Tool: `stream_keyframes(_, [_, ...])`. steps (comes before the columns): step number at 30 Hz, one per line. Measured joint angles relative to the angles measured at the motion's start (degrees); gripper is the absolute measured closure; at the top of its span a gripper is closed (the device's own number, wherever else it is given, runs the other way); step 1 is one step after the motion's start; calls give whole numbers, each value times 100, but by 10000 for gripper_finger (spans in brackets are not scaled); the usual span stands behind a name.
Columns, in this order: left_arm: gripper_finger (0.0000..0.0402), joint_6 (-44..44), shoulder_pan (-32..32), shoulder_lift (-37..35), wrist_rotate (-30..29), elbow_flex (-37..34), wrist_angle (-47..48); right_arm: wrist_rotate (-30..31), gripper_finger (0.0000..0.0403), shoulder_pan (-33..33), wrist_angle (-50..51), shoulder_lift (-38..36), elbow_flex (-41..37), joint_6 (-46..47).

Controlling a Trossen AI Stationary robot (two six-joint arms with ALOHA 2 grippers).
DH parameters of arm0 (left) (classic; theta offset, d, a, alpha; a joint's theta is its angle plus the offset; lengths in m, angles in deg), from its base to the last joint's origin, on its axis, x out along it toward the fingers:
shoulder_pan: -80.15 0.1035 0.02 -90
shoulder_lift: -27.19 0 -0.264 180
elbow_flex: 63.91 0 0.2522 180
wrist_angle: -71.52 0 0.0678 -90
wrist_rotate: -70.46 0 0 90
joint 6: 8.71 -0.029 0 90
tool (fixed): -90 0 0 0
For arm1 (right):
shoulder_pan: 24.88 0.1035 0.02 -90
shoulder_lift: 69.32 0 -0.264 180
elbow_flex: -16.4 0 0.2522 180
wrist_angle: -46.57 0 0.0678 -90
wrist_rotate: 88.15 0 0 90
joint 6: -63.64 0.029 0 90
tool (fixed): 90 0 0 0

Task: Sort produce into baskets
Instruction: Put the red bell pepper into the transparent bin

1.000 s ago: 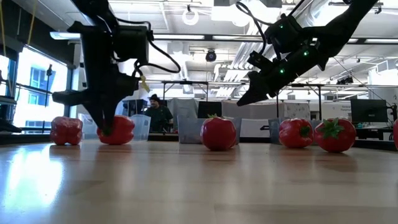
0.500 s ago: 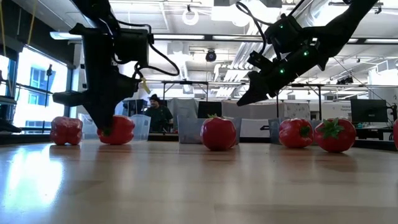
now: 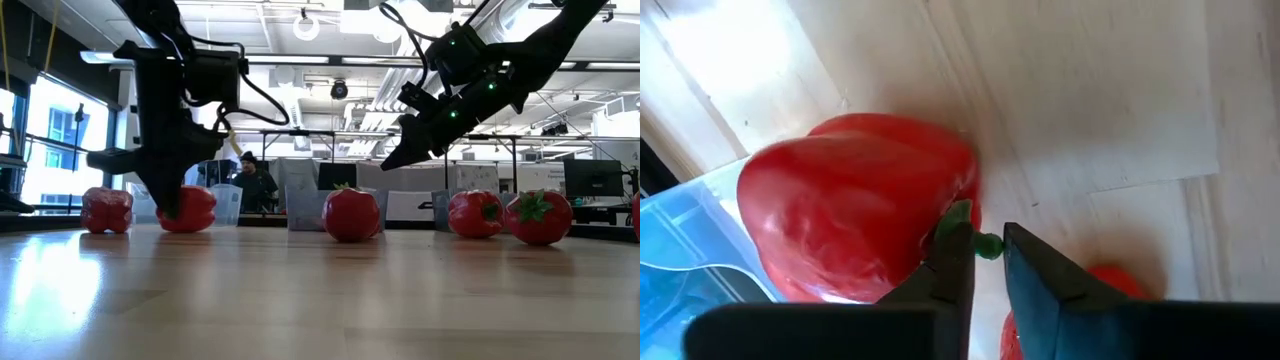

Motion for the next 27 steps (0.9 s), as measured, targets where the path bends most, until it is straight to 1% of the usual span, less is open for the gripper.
stream_keyframes(4, [391,1,0,0,40,0,-7,0,403,0,0,0,0,0])
stream_keyframes(12, [399,95,-22,-52,152,50,80,0,403,0,0,0,0,2])
stream_keyframes(19, [401,712,-27,-305,853,723,469,0,403,0,0,0,0,2])
stream_keyframes(21, [401,879,39,-453,965,923,527,0,403,0,0,0,0,2])
stream_keyframes(24, [401,1091,267,-728,1072,1197,498,0,403,0,-1,0,0,4])
stream_keyframes(27, [401,1315,663,-1008,1115,1411,505,0,403,0,-2,0,0,9])
